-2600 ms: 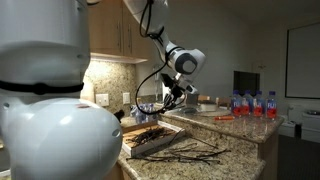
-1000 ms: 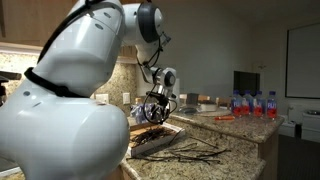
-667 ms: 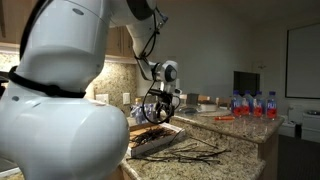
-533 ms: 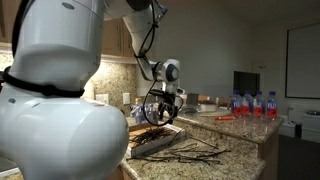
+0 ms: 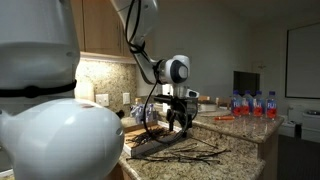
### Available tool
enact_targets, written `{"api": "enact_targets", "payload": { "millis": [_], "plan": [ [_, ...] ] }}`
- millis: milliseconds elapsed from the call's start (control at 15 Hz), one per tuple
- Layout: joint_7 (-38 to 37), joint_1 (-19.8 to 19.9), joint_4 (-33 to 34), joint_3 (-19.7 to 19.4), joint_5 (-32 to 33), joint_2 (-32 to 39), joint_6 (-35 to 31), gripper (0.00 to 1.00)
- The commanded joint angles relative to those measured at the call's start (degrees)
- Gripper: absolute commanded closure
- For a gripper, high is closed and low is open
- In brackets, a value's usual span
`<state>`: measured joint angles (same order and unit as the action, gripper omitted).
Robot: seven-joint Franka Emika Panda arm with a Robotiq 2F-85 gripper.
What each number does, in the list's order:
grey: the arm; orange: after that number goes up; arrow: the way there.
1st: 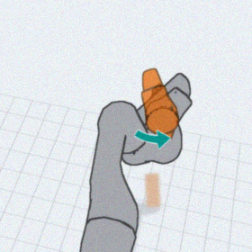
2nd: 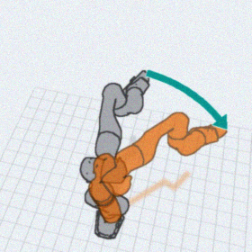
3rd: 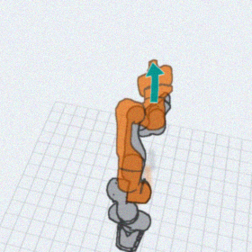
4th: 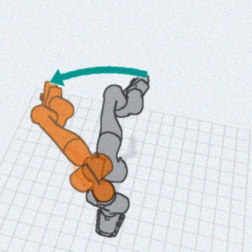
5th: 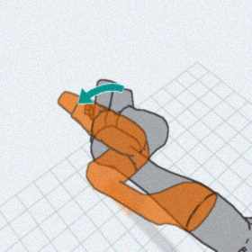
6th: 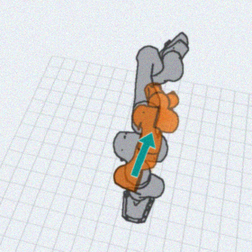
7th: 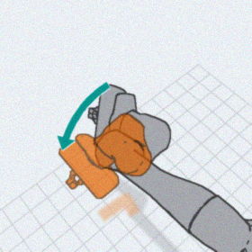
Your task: Pick up some of the black cables from the counter and put them in the box
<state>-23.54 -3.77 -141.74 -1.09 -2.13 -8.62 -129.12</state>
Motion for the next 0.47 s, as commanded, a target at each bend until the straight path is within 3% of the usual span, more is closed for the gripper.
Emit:
{"api": "enact_targets", "payload": {
  "millis": [0,400],
  "plan": [
    [0.6,1.7,-0.8,1.4,-0.3,-1.0,0.1,0.0],
    [0.6,1.6,-1.2,1.7,-0.3,-1.6,0.1,0.0]
  ]
}}
